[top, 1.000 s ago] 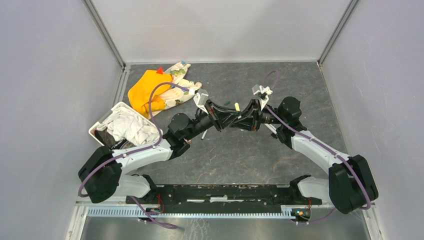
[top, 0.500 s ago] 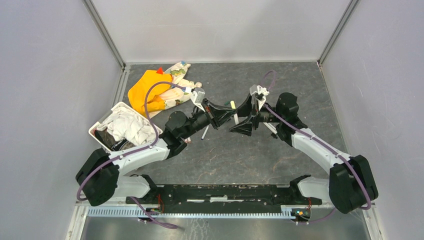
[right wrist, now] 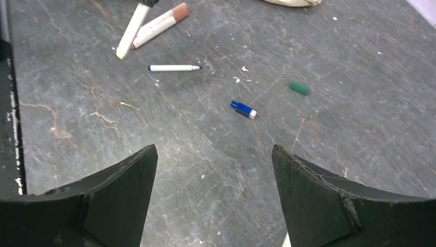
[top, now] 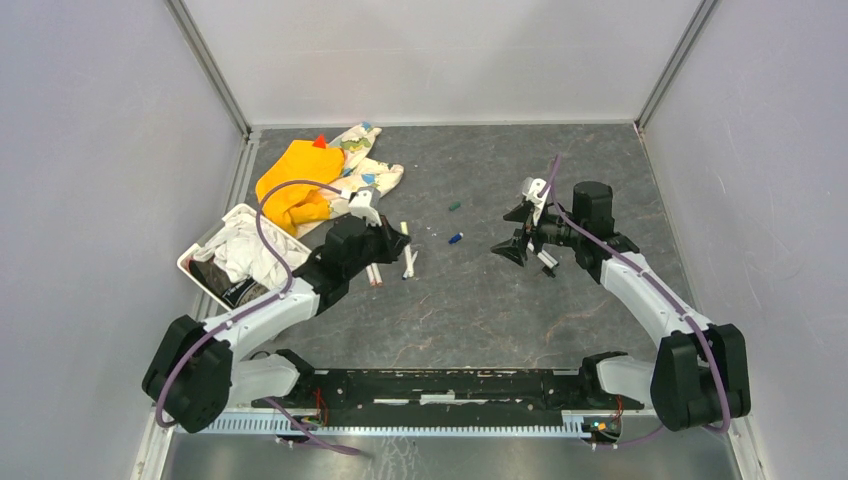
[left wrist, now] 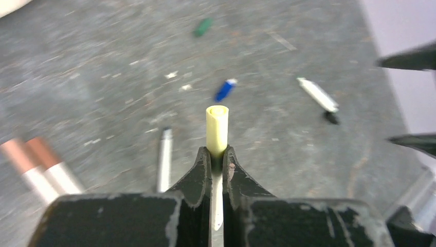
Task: Insert the pens into the pen caps
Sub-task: Place the pen at the center of the board.
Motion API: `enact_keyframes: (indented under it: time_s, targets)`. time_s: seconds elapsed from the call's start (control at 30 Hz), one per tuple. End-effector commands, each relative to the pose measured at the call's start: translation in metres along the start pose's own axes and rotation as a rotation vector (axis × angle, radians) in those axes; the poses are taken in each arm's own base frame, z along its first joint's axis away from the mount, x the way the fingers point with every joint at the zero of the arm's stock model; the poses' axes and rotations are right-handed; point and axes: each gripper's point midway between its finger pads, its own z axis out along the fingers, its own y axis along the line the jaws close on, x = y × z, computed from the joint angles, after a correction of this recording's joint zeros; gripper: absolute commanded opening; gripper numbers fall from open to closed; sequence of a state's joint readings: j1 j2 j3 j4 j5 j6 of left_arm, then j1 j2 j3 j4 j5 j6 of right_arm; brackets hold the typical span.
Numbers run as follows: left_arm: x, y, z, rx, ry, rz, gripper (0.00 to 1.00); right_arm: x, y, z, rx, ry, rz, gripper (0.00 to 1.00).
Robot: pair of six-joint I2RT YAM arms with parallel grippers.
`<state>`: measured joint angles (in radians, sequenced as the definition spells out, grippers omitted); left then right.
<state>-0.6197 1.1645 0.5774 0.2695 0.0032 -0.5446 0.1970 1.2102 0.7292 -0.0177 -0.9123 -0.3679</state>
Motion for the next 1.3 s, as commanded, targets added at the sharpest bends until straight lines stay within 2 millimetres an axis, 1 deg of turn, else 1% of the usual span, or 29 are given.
enact_keyframes:
  time_s: [0.0,0.03,0.1,0.17,0.37,0.57,0.67,0.77,0.9,1.0,1.1,1.13,1.23,1.27]
  targets:
    - [0.009,0.062,0.0,-0.26,0.079,-0.04,0.02,0.005,-0.011,-0.008,0.039,0.019,-0.055,0.87]
    - [0.014,0.074,0.002,-0.305,0.102,-0.059,0.02,0.006,-0.012,-0.008,0.04,0.021,-0.049,0.87]
    - [0.017,0.086,0.006,-0.361,0.128,-0.079,0.02,0.009,-0.012,-0.008,0.039,0.025,-0.039,0.87]
    - [0.021,0.093,0.01,-0.407,0.154,-0.087,0.02,0.011,-0.013,-0.009,0.038,0.024,-0.031,0.87]
    - [0.02,0.117,0.02,-0.577,0.191,-0.1,0.02,0.013,-0.015,-0.01,0.036,0.028,-0.026,0.87]
    - [0.036,0.133,0.028,-0.691,0.277,-0.118,0.02,0.015,-0.015,-0.01,0.031,0.038,-0.018,0.87]
    - [0.044,0.136,0.029,-0.707,0.304,-0.128,0.04,0.016,-0.016,-0.01,0.034,0.038,-0.017,0.87]
    - [0.046,0.138,0.028,-0.716,0.309,-0.138,0.08,0.016,-0.017,-0.01,0.035,0.039,-0.016,0.87]
    - [0.047,0.144,0.026,-0.734,0.316,-0.143,0.16,0.016,-0.017,-0.01,0.034,0.037,-0.015,0.87]
    - [0.049,0.148,0.026,-0.749,0.334,-0.15,0.18,0.017,-0.017,-0.011,0.031,0.04,-0.013,0.87]
    - [0.046,0.145,0.027,-0.737,0.332,-0.155,0.19,0.016,-0.017,-0.012,0.03,0.039,-0.014,0.87]
    - [0.043,0.143,0.027,-0.726,0.322,-0.157,0.22,0.015,-0.017,-0.012,0.03,0.038,-0.016,0.87]
    - [0.032,0.135,0.026,-0.696,0.289,-0.159,0.37,0.014,-0.018,-0.013,0.033,0.038,-0.02,0.87]
    - [0.028,0.133,0.025,-0.689,0.281,-0.157,0.38,0.014,-0.019,-0.014,0.037,0.038,-0.023,0.87]
